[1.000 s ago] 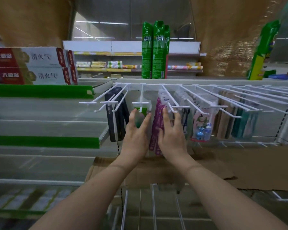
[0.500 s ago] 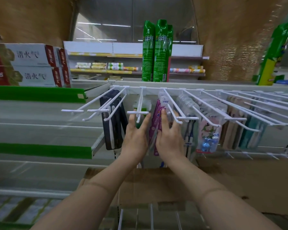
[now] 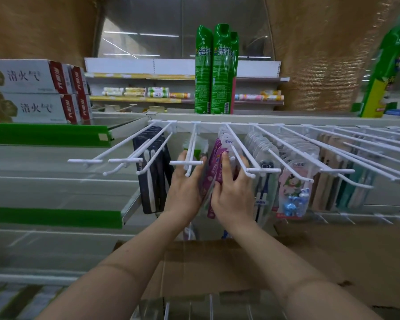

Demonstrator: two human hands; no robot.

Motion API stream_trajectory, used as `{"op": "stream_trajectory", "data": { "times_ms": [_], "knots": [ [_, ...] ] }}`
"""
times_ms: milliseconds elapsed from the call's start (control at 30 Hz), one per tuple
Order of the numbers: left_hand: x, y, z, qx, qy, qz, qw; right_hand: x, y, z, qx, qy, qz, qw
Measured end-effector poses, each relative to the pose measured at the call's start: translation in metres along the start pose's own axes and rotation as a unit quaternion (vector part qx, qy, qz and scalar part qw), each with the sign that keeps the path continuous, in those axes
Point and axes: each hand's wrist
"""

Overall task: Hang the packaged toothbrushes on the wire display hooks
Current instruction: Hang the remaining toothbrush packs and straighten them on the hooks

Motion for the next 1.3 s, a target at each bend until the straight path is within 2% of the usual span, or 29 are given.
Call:
{"op": "stream_trajectory", "data": {
  "times_ms": [100, 267, 400, 667, 1300],
  "knots": [
    [0.0, -0.001, 0.003, 0.004, -0.001, 0.002, 1.0, -0.003, -0.002, 0.007, 0.003, 0.02, 0.0, 1.0],
    [0.0, 0.004, 0.008, -0.029, -0.019, -0.022, 0.999, -0.012, -0.003, 0.02, 0.02, 0.0, -0.035, 0.999],
    [-0.001, 0.004, 0.016, -0.024, -0.014, -0.02, 0.999, -0.015, -0.01, 0.027, 0.027, 0.002, -0.059, 0.998],
    [-0.006, 0.004, 0.028, -0.019, -0.02, -0.036, 0.999, -0.02, -0.01, 0.028, 0.029, 0.001, -0.045, 0.999],
    [-0.011, 0.009, 0.008, -0.066, -0.108, -0.089, 0.988, -0.021, -0.006, 0.028, 0.037, -0.046, -0.047, 0.997]
  ]
}}
Point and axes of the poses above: each hand's wrist, its own z-axis away from the middle knuckle, its own x-axis out of the palm, y = z × x
